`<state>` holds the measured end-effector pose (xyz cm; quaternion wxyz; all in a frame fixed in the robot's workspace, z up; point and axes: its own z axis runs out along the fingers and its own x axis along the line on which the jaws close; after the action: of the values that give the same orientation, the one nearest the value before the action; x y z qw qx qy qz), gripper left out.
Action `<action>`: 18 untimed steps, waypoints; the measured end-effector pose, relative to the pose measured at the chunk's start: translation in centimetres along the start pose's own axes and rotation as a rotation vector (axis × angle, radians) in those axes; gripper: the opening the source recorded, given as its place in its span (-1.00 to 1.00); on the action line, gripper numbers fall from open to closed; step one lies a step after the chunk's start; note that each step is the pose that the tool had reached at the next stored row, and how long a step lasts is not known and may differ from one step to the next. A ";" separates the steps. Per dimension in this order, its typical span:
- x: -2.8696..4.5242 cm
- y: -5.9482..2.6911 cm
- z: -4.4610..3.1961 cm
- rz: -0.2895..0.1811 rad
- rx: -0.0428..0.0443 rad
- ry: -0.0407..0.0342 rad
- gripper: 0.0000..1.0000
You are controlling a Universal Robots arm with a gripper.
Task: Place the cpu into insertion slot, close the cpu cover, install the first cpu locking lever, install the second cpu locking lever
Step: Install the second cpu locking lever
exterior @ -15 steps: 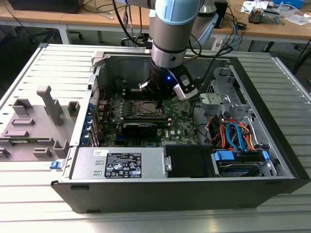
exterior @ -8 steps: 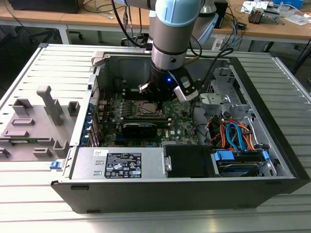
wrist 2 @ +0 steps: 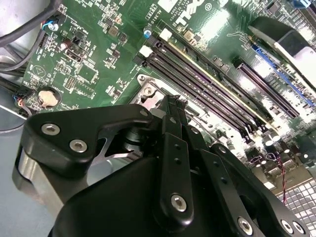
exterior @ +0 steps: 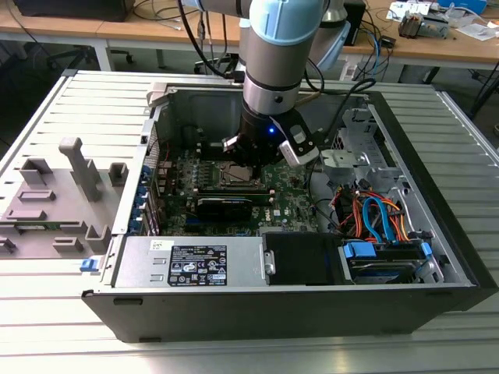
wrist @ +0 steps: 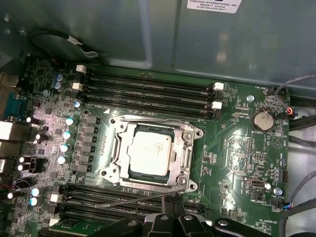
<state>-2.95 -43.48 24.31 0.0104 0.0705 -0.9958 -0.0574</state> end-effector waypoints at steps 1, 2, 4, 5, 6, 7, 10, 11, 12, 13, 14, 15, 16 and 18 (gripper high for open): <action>0.01 -0.06 -0.01 0.000 0.0000 0.0000 -0.78; 0.02 -0.13 -0.01 0.000 0.0000 0.0000 -0.78; 0.04 -0.25 -0.03 0.000 0.0000 0.0000 -0.78; 0.04 -0.30 -0.03 0.000 0.0000 0.0000 -0.78; 0.05 -0.35 -0.04 0.000 0.0000 -0.0001 -0.78; 0.06 -0.41 -0.05 0.000 0.0001 0.0000 -0.78; 0.10 -0.68 -0.07 0.000 -0.0001 0.0000 -0.78; 0.11 -0.77 -0.08 0.000 0.0000 -0.0001 -0.78; 0.12 -0.84 -0.10 0.000 0.0000 0.0000 -0.78; 0.13 -0.89 -0.10 0.000 0.0000 0.0000 -0.78; 0.14 -0.98 -0.11 0.000 0.0000 0.0000 -0.78; 0.15 -1.03 -0.12 0.000 0.0000 0.0000 -0.78; 0.15 -1.08 -0.12 0.000 0.0000 0.0000 -0.78; 0.18 -1.25 -0.14 0.000 0.0000 -0.0001 -0.78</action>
<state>-2.95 -44.75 24.31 0.0103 0.0705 -0.9958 -0.0574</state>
